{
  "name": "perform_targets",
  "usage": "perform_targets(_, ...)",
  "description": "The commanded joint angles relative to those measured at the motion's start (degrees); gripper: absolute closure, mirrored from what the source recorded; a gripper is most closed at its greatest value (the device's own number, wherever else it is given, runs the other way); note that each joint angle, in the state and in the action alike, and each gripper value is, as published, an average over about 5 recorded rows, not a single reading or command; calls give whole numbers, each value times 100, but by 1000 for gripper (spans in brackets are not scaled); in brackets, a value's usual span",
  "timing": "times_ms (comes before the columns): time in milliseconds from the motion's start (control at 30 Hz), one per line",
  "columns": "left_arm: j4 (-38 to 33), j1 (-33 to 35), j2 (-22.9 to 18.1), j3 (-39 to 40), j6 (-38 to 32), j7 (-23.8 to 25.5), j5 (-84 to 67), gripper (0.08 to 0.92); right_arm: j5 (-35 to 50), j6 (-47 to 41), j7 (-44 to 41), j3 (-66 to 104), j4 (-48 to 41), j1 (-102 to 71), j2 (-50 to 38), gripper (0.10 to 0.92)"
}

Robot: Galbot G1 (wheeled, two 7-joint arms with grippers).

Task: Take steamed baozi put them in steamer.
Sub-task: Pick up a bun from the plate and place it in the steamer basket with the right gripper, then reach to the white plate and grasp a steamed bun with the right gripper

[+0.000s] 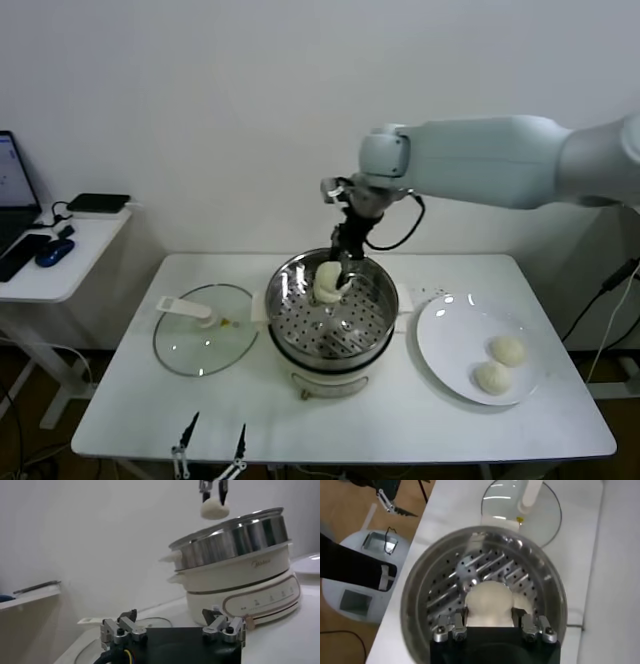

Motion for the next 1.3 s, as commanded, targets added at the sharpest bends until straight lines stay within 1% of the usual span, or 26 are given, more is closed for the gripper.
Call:
perform_targets(33, 34, -18, -13, -5, -1, 0, -1, 177, -164, -43, 44, 333, -719, -899, 601, 433)
perform_targets(633, 86, -72, -32, -32, -17, 2, -6, 177, -500, -9, 95, 366, -1158, -1338, 873, 431)
perform_targets(867, 86, -66, -37, -35, -31, 3, 9, 177, -618, -16, 145, 357, -1028, -1287, 877, 426)
perform_targets(967, 74, -63, -54, -20, -29, 4, 20, 177, -594, -11, 181, 383, -901, -1211, 804, 378)
perform_targets(1133, 60, -48, -68, -17, -22, 3, 40, 177, -421, 38, 165, 444, -609, -899, 499, 244)
perform_targets(1233, 50, -38, -71, -10, -15, 6, 53, 177, -358, 156, -4, 277, -318, -536, 158, 209)
perform_targets(1300, 48, -30, -68, -3, -18, 8, 63, 177, -345, 269, -193, 66, -65, -239, -173, 205)
